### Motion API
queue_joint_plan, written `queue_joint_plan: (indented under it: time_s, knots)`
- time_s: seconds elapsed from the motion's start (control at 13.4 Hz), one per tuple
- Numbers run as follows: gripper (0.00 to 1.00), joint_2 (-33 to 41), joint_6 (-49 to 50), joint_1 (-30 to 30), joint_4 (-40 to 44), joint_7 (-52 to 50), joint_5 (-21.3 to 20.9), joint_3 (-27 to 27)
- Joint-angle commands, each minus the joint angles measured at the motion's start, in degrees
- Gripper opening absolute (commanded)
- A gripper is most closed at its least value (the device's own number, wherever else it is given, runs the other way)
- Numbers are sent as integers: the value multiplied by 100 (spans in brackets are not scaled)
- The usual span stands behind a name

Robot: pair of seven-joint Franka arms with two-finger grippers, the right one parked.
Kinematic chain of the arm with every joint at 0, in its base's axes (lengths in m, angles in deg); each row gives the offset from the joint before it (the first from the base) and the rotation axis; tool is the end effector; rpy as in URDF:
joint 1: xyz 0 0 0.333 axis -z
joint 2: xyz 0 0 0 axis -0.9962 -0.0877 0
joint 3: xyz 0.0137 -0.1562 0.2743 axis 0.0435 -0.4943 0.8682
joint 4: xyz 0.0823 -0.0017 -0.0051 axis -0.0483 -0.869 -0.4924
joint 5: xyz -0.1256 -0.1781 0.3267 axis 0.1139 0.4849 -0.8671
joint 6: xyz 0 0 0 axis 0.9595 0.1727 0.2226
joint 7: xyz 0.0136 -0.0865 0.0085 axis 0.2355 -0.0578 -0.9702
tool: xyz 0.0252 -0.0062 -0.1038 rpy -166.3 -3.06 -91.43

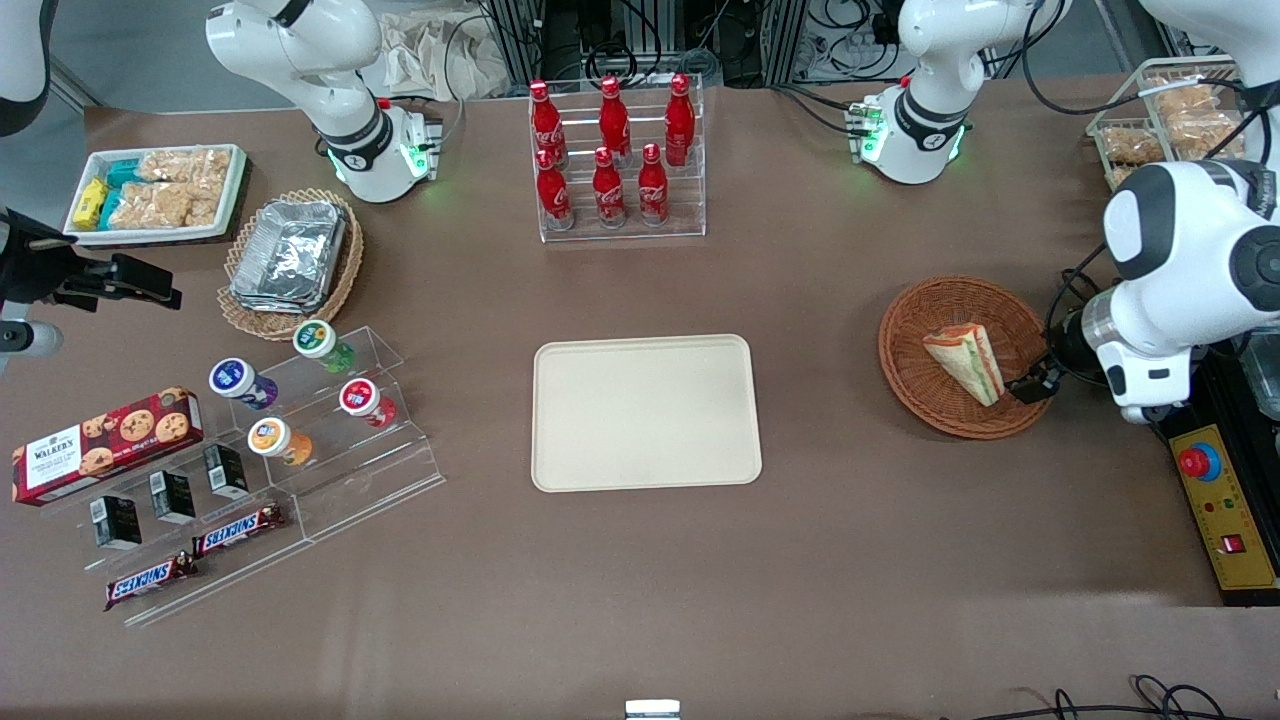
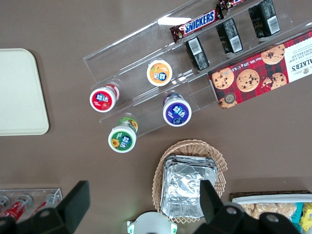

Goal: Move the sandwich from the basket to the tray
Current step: 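Lower the open left gripper over the sandwich in the wicker basket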

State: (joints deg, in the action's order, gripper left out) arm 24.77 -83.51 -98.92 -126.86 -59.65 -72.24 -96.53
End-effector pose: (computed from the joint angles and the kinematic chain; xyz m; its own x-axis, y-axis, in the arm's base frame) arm 0.5524 0.0044 0.3872 0.6479 0.7568 -0.0866 0.7539 -0.6533 -0.0699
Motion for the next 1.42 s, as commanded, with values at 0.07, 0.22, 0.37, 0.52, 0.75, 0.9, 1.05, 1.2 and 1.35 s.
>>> queue_joint_plan:
  time_s: [0.07,0.22,0.37,0.52,0.75,0.9,1.05,1.2,1.35]
  knots:
    - [99,516,-851,-20,-891,-38,32,-21]
    - [99,594,-940,-3,-1050,-29,32,-30]
    - [99,586,-1011,6,-1059,-38,41,-30]
    - [99,621,-1255,6,-1321,-29,41,-30]
    - [99,613,-1914,15,-1901,-29,41,-39]
    - [99,613,-2170,94,-2157,-29,41,-30]
    - [99,578,-2293,94,-2324,-11,41,-30]
    - [99,578,-2425,94,-2517,137,32,-30]
    - [99,499,-2855,50,-2746,322,41,-30]
